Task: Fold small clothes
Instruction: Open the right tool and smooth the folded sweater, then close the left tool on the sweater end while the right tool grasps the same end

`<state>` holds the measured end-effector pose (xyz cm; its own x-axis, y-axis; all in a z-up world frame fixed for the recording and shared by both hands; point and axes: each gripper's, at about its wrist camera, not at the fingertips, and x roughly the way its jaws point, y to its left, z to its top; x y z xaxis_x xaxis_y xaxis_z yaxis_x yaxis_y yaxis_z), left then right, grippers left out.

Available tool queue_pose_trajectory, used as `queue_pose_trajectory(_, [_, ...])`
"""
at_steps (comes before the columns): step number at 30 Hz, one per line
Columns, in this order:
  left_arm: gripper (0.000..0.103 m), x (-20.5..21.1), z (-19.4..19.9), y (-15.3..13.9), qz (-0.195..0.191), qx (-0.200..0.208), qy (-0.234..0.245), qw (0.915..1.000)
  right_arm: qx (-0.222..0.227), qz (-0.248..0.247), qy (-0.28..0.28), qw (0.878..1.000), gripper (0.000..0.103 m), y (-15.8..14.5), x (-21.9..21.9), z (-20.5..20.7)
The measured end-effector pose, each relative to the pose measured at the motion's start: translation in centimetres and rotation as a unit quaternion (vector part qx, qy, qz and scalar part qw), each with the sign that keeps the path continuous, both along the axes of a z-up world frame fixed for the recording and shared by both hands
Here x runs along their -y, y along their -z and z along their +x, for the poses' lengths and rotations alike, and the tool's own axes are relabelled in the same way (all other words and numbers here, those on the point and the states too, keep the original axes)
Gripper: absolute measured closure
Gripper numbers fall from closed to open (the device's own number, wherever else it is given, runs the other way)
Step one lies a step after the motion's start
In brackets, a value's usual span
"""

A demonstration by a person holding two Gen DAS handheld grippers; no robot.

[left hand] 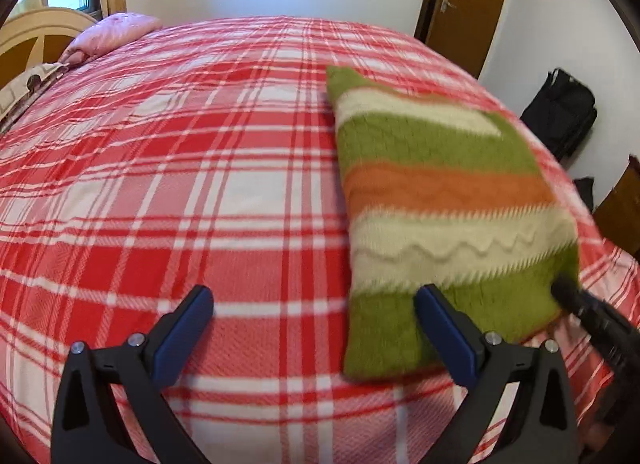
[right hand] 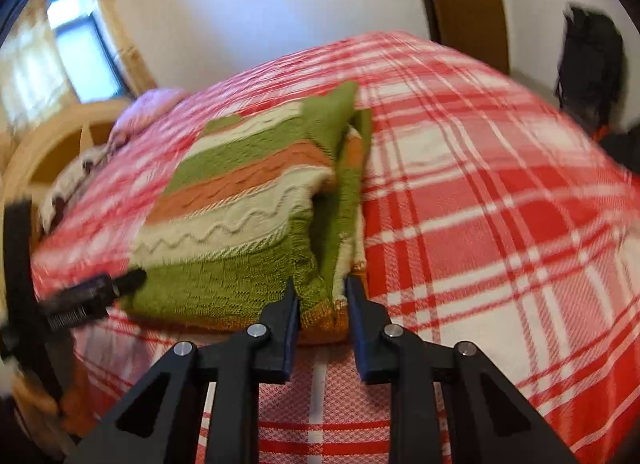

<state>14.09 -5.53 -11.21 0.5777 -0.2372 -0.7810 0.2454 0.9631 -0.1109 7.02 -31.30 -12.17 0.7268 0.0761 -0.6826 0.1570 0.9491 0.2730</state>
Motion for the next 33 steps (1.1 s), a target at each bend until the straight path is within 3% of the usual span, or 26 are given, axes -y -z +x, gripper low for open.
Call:
queue_pose_trajectory(7, [0.0, 0.9, -0.3, 0.3, 0.029, 0.008, -0.006, 0.9995, -0.002, 0.015, 0.002, 1.0, 0.08, -0.2, 0.1, -0.9])
queue_pose_trajectory(12, [0.0, 0.4, -0.2, -0.2, 0.031, 0.006, 0.0, 0.9995, -0.01, 0.077, -0.007, 0.997, 0.073, -1.4, 1.2, -1.9])
queue_pose_trajectory(14, [0.0, 0.3, -0.1, -0.7, 0.03, 0.007, 0.003, 0.9995, 0.005, 0.113, 0.003, 0.994, 0.067, -2.3, 2.1, -2.2])
queue_pose_trajectory(16, [0.0, 0.1, 0.1, -1.4, 0.025, 0.016, 0.003, 0.9996, 0.027, 0.137, 0.009, 0.99, 0.038, -3.2, 2.9, -2.0])
queue_pose_trajectory(18, [0.0, -0.1, 0.4, -2.5, 0.017, 0.033, 0.004, 0.9993, 0.046, 0.152, 0.014, 0.987, 0.032, -3.9, 3.7, -1.3])
queue_pose_trajectory(21, [0.0, -0.1, 1.6, -4.1, -0.003, 0.051, 0.013, 0.9986, 0.048, 0.155, 0.008, 0.987, 0.032, -4.8, 4.3, 0.9])
queue_pose_trajectory(25, [0.0, 0.3, 4.9, -4.7, -0.051, 0.03, 0.016, 0.9981, 0.034, 0.145, 0.009, 0.989, 0.032, -4.4, 4.5, 4.2])
queue_pose_trajectory(33, [0.0, 4.2, 9.8, -0.9, -0.08, -0.056, 0.031, 0.9947, -0.009, 0.114, 0.008, 0.993, 0.032, -1.1, 5.1, 9.7])
